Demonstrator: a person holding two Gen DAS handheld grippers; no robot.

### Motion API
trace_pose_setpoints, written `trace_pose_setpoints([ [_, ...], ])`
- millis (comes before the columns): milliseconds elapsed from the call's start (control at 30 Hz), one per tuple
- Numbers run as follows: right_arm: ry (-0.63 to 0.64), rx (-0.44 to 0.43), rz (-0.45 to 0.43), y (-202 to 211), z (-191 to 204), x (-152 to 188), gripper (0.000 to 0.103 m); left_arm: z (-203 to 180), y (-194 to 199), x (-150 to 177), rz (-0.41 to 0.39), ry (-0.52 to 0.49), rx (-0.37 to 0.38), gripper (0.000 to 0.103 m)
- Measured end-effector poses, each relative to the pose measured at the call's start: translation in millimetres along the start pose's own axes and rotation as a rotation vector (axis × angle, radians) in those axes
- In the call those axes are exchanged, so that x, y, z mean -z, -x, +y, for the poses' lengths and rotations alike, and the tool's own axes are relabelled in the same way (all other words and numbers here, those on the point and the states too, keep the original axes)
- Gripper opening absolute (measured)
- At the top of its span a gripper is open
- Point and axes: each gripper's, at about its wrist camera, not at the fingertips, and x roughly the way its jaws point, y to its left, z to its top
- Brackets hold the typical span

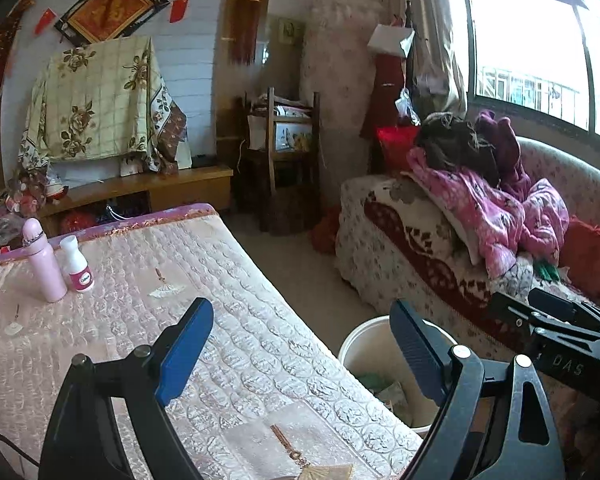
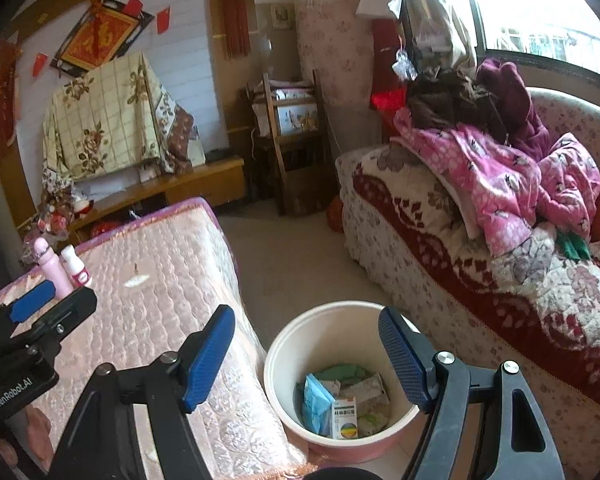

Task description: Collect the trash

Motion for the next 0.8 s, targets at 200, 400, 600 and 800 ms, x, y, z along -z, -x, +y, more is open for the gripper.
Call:
trace_pose_setpoints([
  [200,-0.007,0.002,-0.052,13.2,4.4,-9.3,0.078,9.6,3.2,-3.8,-0.010,0.020,-0.005,0.090],
  [400,-0.002,-0.002,-0.067,18.0,7.7,-14.0,0.078,17.0,3.0,-4.2,-0.011,0.041,-0.007,0.090],
  [600,0.001,-0.004,-0.062,17.0,9.6,-14.2,0.078,17.0,3.5,-4.3,-0.013,0.031,-0.010,0.090],
  [800,0.001,-0.005,-0.064,16.5,10.7,-14.9,0.078,17.0,3.2,-5.5,-0.016,0.027,-0.008,0.090],
])
